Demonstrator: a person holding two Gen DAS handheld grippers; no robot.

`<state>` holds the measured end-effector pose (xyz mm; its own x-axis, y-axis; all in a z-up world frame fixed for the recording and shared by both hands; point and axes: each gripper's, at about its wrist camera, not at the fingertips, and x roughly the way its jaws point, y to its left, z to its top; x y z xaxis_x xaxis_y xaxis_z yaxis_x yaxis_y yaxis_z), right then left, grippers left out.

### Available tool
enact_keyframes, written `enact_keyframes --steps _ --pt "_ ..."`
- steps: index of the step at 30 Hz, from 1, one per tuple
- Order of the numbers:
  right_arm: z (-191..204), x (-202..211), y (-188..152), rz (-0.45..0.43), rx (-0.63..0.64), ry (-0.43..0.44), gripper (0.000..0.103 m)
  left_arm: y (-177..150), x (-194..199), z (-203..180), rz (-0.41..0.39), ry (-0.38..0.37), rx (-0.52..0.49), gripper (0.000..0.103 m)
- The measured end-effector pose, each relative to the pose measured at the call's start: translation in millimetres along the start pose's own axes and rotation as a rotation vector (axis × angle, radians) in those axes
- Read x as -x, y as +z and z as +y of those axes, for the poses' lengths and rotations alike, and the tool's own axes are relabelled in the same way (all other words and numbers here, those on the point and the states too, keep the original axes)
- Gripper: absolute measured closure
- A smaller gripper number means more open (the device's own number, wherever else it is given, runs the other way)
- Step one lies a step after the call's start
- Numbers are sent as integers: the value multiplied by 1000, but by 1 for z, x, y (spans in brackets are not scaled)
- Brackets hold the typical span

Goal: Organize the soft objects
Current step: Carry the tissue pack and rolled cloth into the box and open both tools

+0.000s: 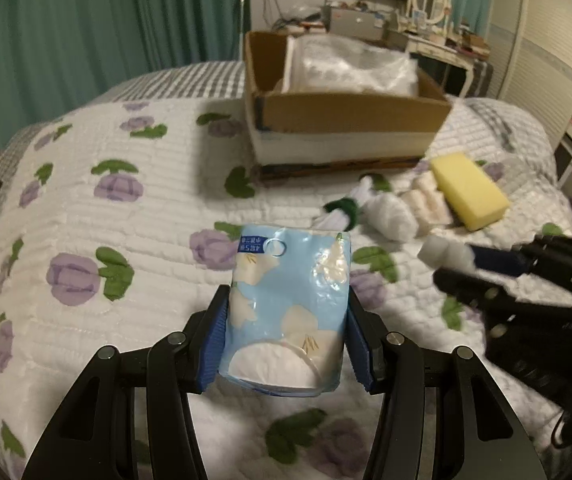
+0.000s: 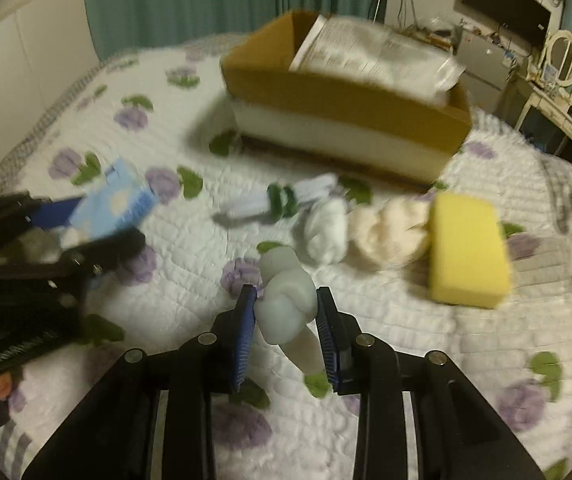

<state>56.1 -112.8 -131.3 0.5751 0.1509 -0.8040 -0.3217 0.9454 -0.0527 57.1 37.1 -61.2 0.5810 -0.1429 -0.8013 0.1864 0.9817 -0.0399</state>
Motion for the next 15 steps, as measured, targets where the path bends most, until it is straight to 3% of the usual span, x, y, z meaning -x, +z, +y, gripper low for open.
enact_keyframes --steps 6,11,15 --pt "-25 68 35 -116 27 -31 74 31 37 -16 -81 -17 -28 51" --pt "-45 109 93 -231 50 -68 74 88 53 -17 -170 -47 -25 51" --pt "-70 109 151 -281 34 -85 74 146 40 -12 -211 -60 -17 51"
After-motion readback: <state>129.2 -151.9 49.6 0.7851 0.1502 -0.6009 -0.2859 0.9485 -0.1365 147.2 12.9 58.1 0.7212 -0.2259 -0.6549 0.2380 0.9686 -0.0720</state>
